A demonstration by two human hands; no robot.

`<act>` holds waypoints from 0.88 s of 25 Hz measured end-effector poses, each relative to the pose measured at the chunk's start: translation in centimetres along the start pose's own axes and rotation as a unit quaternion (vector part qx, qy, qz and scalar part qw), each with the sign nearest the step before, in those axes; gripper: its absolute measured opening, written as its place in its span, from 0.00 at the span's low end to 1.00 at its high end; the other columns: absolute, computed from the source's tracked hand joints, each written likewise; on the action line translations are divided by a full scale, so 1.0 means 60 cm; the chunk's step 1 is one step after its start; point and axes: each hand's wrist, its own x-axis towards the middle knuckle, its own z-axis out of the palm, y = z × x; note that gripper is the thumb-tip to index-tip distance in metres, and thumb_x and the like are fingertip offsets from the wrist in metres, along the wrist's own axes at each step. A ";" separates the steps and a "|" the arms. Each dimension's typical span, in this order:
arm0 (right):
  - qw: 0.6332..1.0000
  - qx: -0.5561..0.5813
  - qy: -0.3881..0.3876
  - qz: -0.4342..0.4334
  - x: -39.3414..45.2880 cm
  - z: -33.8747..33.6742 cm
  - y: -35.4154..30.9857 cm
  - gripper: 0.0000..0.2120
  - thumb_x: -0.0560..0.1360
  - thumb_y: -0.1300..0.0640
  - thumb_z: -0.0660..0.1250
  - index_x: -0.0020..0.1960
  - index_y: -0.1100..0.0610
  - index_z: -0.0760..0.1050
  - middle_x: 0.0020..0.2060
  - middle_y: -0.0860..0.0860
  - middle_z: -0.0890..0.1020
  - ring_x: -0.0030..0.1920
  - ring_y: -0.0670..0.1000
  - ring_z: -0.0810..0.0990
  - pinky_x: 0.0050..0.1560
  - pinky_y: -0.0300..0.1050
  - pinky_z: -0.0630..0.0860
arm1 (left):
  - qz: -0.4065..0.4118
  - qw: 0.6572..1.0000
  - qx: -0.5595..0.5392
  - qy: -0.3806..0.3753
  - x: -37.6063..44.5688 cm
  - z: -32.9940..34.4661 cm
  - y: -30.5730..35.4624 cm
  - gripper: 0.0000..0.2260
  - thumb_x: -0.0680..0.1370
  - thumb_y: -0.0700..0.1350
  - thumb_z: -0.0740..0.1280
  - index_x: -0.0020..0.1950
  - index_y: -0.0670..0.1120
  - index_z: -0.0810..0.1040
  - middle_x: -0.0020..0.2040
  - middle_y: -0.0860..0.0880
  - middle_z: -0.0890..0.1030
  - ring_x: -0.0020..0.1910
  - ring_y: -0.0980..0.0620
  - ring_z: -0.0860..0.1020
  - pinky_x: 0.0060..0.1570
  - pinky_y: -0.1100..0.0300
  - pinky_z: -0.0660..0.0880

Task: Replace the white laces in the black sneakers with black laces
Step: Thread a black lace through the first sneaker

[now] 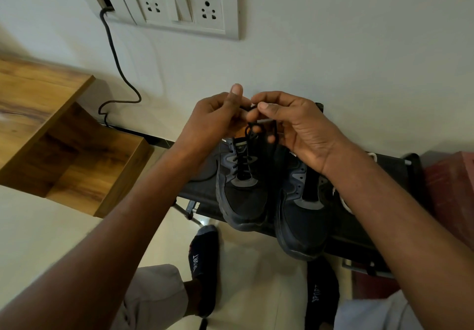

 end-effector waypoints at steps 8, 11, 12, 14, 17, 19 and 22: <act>0.964 -0.195 0.150 -0.100 0.005 -0.004 0.016 0.07 0.80 0.65 0.70 0.56 0.59 0.84 0.39 0.50 0.87 0.40 0.43 0.85 0.42 0.32 0.77 | -0.008 0.993 0.113 -0.044 0.005 -0.020 -0.011 0.07 0.81 0.46 0.72 0.50 0.42 0.84 0.41 0.44 0.85 0.40 0.51 0.82 0.44 0.57 0.76; 0.872 -0.434 0.176 -0.139 0.004 -0.007 0.033 0.11 0.79 0.64 0.71 0.51 0.50 0.87 0.43 0.43 0.85 0.47 0.40 0.83 0.50 0.34 0.78 | -0.037 0.968 0.210 -0.130 0.001 -0.033 -0.007 0.05 0.78 0.47 0.74 0.48 0.45 0.86 0.45 0.49 0.87 0.48 0.56 0.84 0.51 0.59 0.76; 0.848 -0.474 0.188 -0.146 0.005 -0.006 0.038 0.11 0.78 0.62 0.72 0.51 0.47 0.88 0.45 0.43 0.82 0.49 0.43 0.80 0.51 0.37 0.77 | -0.038 0.955 0.237 -0.173 -0.003 -0.034 -0.004 0.06 0.78 0.48 0.74 0.48 0.46 0.86 0.47 0.50 0.87 0.50 0.56 0.84 0.56 0.57 0.76; 0.818 -0.506 0.217 -0.164 0.006 -0.003 0.040 0.10 0.78 0.59 0.73 0.51 0.44 0.88 0.46 0.45 0.77 0.49 0.47 0.76 0.47 0.40 0.73 | -0.041 0.939 0.269 -0.213 -0.007 -0.030 -0.001 0.09 0.78 0.52 0.73 0.48 0.48 0.87 0.47 0.52 0.87 0.51 0.57 0.83 0.60 0.55 0.76; 0.932 -0.322 0.132 -0.099 0.006 0.003 0.029 0.09 0.80 0.61 0.71 0.53 0.51 0.88 0.42 0.50 0.86 0.41 0.48 0.84 0.41 0.43 0.79 | -0.014 0.962 0.255 -0.094 -0.003 -0.028 -0.002 0.16 0.82 0.58 0.66 0.49 0.47 0.86 0.44 0.50 0.86 0.43 0.61 0.82 0.50 0.57 0.74; 0.985 -0.162 0.047 -0.033 -0.001 0.013 0.017 0.14 0.80 0.70 0.65 0.57 0.58 0.86 0.48 0.54 0.88 0.45 0.53 0.88 0.46 0.47 0.83 | 0.007 0.986 0.167 0.009 0.002 -0.030 -0.001 0.17 0.85 0.56 0.62 0.54 0.45 0.84 0.47 0.50 0.86 0.46 0.61 0.82 0.50 0.57 0.74; 0.999 -0.029 -0.027 -0.001 -0.004 0.015 0.004 0.20 0.76 0.73 0.57 0.59 0.63 0.84 0.54 0.58 0.87 0.52 0.58 0.87 0.55 0.50 0.83 | -0.020 0.997 0.067 -0.021 0.007 -0.033 -0.001 0.21 0.85 0.59 0.59 0.63 0.44 0.81 0.53 0.47 0.86 0.55 0.48 0.84 0.55 0.51 0.78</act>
